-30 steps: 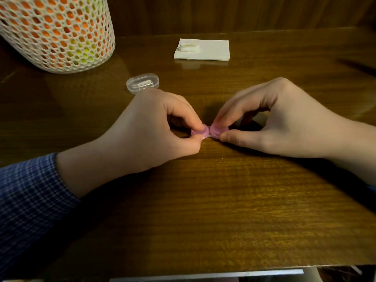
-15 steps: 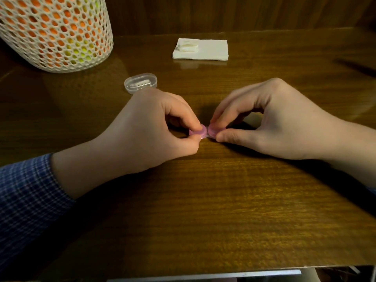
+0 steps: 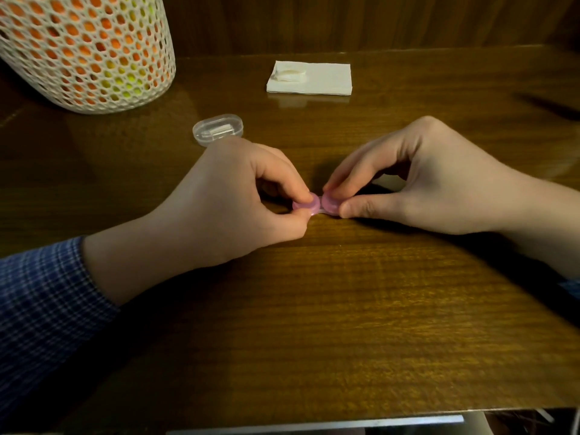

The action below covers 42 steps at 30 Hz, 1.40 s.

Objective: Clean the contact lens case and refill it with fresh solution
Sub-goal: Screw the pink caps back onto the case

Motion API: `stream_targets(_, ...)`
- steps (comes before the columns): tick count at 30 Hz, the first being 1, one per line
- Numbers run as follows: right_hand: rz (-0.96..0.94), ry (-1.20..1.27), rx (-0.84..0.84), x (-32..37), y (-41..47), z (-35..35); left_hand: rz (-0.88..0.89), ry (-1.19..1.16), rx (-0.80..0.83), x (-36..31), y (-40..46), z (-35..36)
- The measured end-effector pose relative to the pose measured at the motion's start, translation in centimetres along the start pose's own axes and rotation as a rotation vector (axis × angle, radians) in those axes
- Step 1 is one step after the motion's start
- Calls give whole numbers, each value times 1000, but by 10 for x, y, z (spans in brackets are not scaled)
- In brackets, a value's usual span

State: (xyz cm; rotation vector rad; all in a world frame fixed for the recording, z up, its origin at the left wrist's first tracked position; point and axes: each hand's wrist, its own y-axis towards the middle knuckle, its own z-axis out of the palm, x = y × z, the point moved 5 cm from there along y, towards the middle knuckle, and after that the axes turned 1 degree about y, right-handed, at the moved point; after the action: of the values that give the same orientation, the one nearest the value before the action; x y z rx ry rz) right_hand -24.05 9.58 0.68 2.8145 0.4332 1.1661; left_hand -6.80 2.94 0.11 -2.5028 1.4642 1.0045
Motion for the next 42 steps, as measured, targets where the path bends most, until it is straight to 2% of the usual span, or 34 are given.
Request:
stream_targets(6,-4,-7,-51,1,0,5,-12,1,10,1,1,1)
stream_targets(16,4,51,19,-4,2,-1,-7,-7,12,3,1,1)
stream_targets(23,-9,9,-28,-2,3,5,-1,3,16,2,1,1)
stream_targets(37,-27,71,47,-7,5,-1,-8,-4,7,1,1,1)
stream_targets(42,-42,20,2,-5,4,3,-10,4,10,0,1,1)
